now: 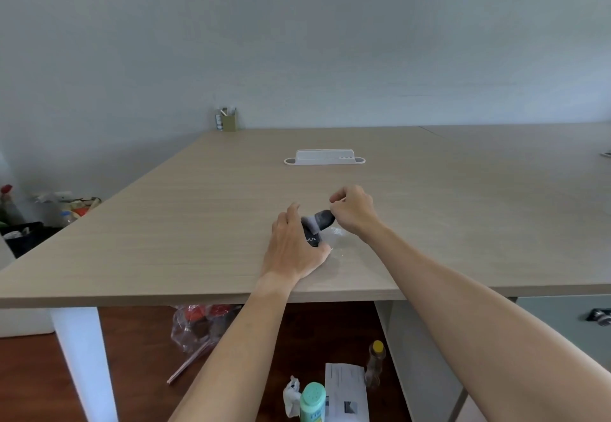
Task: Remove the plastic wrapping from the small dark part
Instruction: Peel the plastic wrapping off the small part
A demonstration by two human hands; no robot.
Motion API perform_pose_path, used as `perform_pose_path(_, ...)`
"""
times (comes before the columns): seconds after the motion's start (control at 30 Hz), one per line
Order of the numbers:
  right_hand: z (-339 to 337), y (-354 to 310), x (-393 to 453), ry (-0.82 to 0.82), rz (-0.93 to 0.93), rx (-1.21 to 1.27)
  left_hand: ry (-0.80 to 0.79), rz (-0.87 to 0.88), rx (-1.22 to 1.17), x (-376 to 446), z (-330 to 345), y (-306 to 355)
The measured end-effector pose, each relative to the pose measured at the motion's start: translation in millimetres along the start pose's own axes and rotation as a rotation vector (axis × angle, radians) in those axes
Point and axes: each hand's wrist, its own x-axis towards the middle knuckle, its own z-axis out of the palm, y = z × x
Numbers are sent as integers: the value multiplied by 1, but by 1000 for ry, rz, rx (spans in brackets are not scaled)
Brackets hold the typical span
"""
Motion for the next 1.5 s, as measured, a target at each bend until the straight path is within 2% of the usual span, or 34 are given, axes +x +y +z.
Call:
perform_pose_path(0.13,1,3,4,114,-4,33,4,17,25,-1,-1,1)
perform_pose_path(0.23,5,5,8,20,-3,91,2,14,-1,-1,0,1)
perform_pose_path(0.3,6,10,9,-5,-6,42,3,12,-9,-1,-1,0)
perform_pose_path(0.4,2,13,8,97,-24,13,-3,21,-11,-1,-1,1)
perform_pose_path(0.5,-3,14,8,150,21,160,8,39,-24,-2,-2,1)
perform_pose_path(0.6,-1,20,9,17,91,263,5,46,-26,-2,-2,0)
perform_pose_path(0.67,5,25,8,-47,111,212,-1,43,-28,-1,-1,-1)
perform_pose_path(0.8,6,23,6,125,69,171,8,45,-23,-2,0,1)
perform_pose_path(0.87,2,18,6,161,56,211,11,46,-26,-2,-1,1)
perform_pose_path(1.03,8,19,7,-13,56,142,-20,37,-38,-1,-1,0)
perform_pose_path(1.23,7,19,4,192,-5,158,30,73,24,-2,-6,2)
perform_pose_path(1.3,6,21,4,172,-2,212,10,66,-14,-2,-5,1)
perform_pose_path(1.4,10,29,5,40,-21,207,8,59,-17,-3,-5,1)
perform_pose_path(1.5,11,32,7,108,-53,132,6,50,-24,-3,-5,1)
